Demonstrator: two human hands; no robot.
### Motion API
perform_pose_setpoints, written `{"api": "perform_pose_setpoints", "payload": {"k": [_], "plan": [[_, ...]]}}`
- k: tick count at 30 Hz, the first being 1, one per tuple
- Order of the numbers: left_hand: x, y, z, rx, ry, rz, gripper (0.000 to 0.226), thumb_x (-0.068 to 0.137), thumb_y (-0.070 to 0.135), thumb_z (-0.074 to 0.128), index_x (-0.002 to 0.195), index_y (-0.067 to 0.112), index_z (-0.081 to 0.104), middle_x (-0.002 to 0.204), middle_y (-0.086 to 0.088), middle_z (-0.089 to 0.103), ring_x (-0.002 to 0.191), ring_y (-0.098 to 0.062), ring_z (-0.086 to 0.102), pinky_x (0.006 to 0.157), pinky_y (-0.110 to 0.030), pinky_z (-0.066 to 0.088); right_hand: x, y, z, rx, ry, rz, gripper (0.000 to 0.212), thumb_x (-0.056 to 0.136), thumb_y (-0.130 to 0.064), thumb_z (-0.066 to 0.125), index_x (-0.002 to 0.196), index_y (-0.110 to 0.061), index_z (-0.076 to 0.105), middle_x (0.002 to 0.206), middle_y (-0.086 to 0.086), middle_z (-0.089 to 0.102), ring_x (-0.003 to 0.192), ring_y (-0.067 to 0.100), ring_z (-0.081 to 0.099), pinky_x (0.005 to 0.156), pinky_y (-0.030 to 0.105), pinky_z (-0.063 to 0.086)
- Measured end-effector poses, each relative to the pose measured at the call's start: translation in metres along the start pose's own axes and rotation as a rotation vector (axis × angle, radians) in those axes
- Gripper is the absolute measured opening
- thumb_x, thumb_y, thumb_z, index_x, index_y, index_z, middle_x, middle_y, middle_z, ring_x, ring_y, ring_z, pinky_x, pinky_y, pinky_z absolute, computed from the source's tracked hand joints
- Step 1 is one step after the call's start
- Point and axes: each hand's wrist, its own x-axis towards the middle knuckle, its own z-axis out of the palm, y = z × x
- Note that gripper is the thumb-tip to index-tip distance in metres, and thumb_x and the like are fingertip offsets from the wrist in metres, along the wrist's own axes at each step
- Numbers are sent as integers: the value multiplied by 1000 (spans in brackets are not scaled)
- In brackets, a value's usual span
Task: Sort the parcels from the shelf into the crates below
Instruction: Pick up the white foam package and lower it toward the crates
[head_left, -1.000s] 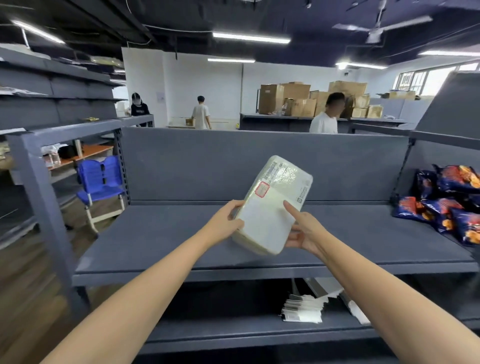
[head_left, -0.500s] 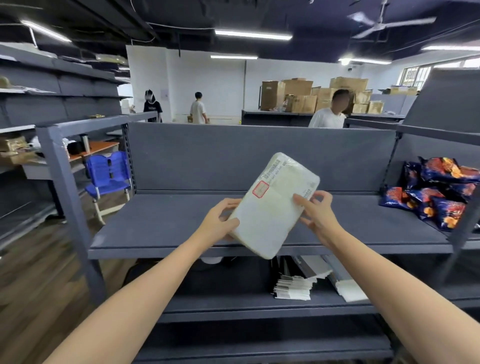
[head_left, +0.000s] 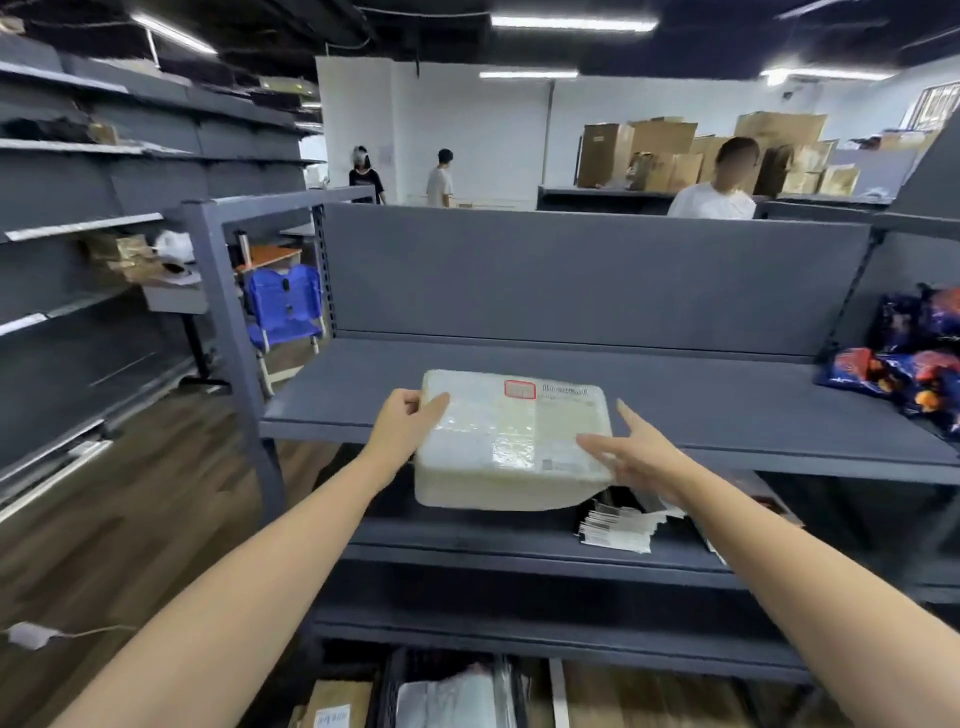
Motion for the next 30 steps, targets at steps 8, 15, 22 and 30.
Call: {"api": "perform_pose_setpoints", "payload": {"k": [8, 15, 22, 30], "plan": [[-44, -57, -45, 512, -8, -117, 31, 94, 44, 47, 99, 14, 55, 98, -3, 63, 85, -18, 56, 60, -23, 37, -9, 50, 67, 44, -92, 143, 39, 92, -7, 56, 130, -13, 53, 116, 14, 67, 87, 29, 69, 71, 42, 61], [-75, -113, -96, 516, 7, -210, 47, 94, 42, 50, 135, 19, 49, 130, -4, 60, 113, -21, 59, 84, -27, 46, -3, 80, 144, 7, -153, 208, 44, 92, -8, 56, 134, -20, 49, 112, 13, 68, 85, 29, 69, 66, 40, 59], [-78, -208, -154, 687, 136, -393, 64, 89, 50, 53, 127, 2, 34, 119, -10, 62, 104, -28, 62, 71, -31, 43, 19, 142, 248, 68, -184, 324, 74, 90, -5, 60, 149, -29, 21, 100, 11, 68, 65, 22, 68, 58, 36, 59], [-72, -388, -202, 725, 225, -503, 53, 90, 47, 53, 120, 5, 39, 116, -10, 62, 104, -29, 60, 81, -35, 46, 67, 287, 373, 38, -275, 328, 61, 92, -11, 58, 145, -29, 33, 119, 10, 66, 88, 27, 67, 65, 33, 58]]}}
